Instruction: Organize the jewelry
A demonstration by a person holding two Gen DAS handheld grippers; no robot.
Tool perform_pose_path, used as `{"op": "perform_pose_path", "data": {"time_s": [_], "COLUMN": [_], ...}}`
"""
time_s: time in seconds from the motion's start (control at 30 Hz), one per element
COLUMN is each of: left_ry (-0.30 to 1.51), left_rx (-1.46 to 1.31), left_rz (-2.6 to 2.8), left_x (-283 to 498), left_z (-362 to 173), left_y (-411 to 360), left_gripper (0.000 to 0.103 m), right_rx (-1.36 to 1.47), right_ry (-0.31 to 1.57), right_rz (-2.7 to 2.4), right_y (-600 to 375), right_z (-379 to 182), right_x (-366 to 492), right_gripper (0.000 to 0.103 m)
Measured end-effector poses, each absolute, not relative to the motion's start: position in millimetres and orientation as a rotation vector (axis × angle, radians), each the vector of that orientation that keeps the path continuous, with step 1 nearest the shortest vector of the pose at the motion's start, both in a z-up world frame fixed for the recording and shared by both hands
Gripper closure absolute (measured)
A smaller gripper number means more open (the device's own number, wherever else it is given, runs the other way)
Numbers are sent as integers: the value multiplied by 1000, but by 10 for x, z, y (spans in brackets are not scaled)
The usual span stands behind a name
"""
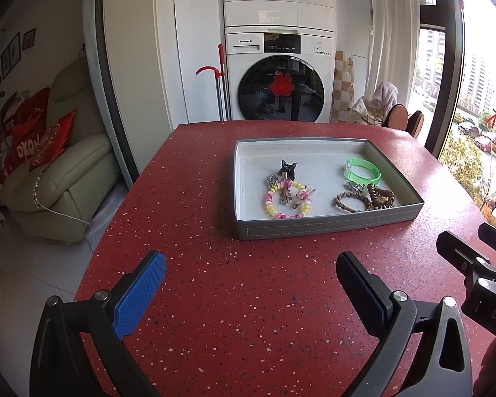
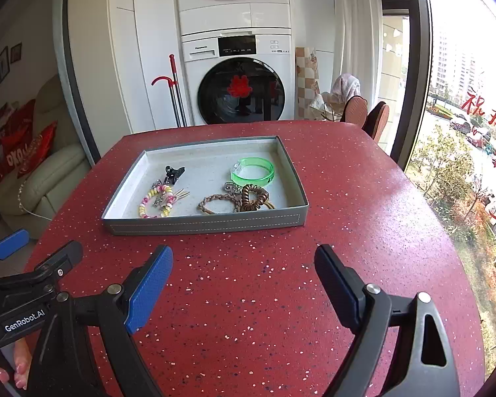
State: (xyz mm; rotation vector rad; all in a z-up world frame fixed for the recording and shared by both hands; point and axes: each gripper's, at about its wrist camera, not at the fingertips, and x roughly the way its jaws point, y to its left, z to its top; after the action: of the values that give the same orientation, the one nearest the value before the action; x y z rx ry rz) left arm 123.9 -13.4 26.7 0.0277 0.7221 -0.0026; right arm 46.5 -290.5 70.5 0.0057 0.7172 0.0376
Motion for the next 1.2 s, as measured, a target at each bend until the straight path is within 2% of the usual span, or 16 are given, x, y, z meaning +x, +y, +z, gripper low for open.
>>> {"op": "perform_pose_path", "data": {"time_s": [1.2], "left_ry": [721], "left_rx": [60], "left_rz": [12], "left_x": [1221], "left_z": [239], "left_y": [-192], "left_gripper": [0], "right_rx": [-10], "right_ry": [711], "right_rz": [43], "right_y": [-2909], "right_z": [746], "right_x": [477], "right_gripper": [13]}}
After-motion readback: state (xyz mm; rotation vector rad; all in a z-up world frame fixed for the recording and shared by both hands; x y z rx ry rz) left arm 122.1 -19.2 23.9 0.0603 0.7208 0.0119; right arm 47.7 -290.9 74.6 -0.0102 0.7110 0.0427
